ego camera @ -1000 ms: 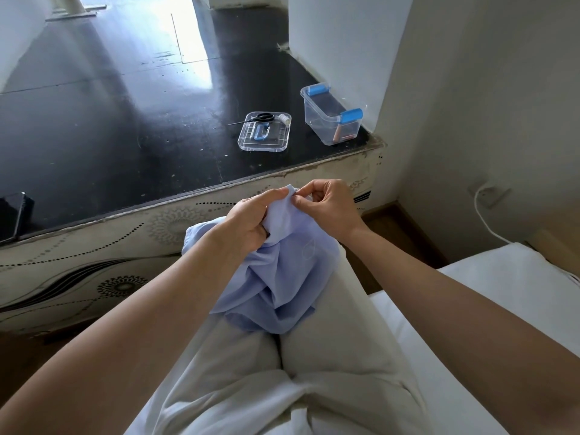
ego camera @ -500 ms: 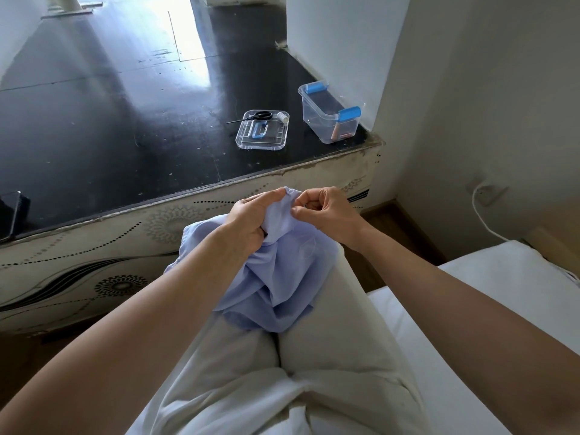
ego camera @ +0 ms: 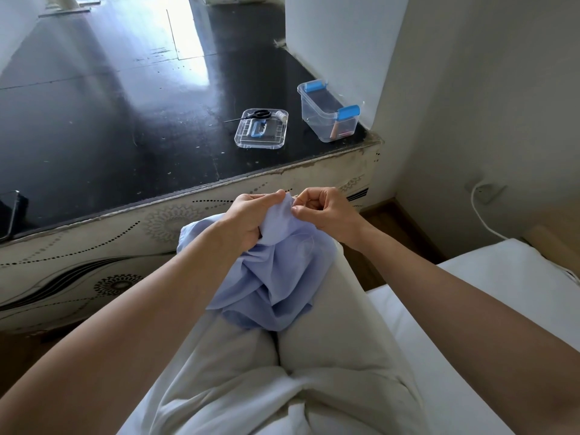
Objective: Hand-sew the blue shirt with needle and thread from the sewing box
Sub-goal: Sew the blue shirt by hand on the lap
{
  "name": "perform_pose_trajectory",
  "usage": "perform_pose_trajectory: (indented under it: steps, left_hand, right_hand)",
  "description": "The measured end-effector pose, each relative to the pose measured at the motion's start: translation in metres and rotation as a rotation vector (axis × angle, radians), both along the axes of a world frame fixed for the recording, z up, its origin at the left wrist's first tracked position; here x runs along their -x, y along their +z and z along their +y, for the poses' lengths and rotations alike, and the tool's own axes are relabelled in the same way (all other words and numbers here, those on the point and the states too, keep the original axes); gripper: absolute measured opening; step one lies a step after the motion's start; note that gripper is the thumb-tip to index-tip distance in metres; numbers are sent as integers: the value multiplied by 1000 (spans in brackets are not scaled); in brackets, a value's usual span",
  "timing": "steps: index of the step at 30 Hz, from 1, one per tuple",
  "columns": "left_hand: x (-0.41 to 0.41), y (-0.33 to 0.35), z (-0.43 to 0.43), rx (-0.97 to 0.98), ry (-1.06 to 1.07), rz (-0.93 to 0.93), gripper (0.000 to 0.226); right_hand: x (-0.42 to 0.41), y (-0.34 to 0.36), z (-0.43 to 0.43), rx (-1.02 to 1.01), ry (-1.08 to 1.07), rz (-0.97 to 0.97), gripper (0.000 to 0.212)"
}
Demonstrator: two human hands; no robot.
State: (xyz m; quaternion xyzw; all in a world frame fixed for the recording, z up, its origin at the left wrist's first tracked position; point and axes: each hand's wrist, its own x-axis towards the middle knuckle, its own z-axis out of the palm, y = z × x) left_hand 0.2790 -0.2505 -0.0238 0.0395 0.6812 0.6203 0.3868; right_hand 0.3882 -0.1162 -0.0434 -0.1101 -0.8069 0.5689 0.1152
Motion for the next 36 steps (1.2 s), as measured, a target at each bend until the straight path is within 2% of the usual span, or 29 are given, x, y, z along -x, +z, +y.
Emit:
perform_pose_trajectory:
  steps: [4, 8, 14, 26, 36]
  left_hand:
    - [-2, -1, -1, -63, -12, 45, 22]
    - [-2, 1, 0, -58, 51, 47, 21]
    - [-6, 3, -4, -90, 6, -38, 12]
    - [-11, 7, -5, -120, 27, 0, 4]
    - [-10, 1, -3, -85, 6, 7, 6]
  right_hand:
    - [-5, 2, 2, 48, 0, -31, 8]
    - [-8, 0, 7, 88, -90, -29, 18]
    - [-14, -3, 6, 148, 22, 13, 7]
    - [-10, -9, 7, 71, 52, -40, 7]
    - [-11, -6, 6, 143, 11, -5, 6]
